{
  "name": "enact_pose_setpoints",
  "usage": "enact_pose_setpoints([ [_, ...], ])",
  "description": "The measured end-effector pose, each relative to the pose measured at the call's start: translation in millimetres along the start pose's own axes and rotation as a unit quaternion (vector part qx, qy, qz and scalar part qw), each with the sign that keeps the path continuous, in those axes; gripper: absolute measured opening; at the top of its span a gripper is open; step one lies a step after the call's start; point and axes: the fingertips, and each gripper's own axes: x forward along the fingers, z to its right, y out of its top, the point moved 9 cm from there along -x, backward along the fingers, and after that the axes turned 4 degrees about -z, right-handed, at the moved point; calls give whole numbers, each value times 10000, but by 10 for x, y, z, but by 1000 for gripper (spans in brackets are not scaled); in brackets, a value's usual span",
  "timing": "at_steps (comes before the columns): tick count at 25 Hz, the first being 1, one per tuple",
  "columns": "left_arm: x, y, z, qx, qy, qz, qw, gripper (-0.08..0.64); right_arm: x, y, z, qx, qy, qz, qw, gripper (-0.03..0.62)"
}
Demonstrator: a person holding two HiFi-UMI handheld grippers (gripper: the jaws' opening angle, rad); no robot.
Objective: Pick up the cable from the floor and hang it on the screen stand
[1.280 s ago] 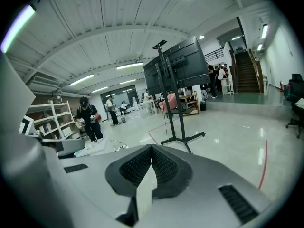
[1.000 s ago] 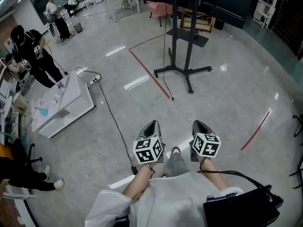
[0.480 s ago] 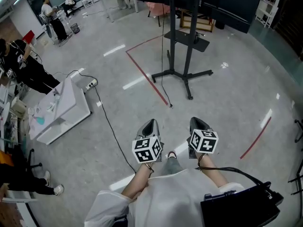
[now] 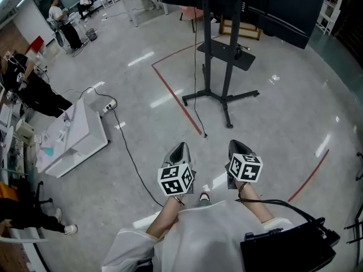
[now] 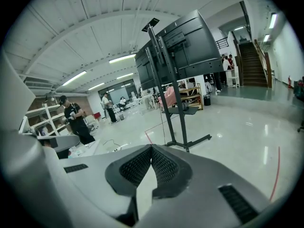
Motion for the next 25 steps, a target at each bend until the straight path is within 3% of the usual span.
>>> enact_pose_setpoints([
  [11, 674, 289, -98, -11, 167, -22, 9999, 3, 585, 409, 359, 126, 13, -157, 9998, 17],
  [19, 1285, 590, -506, -219, 302, 91, 9993, 3, 1167, 711, 435, 56, -99, -235, 9997, 17],
  [25, 2073, 927, -861, -343, 270, -23, 9990, 3, 1913, 1207, 429, 31, -138, -260, 9996, 17],
])
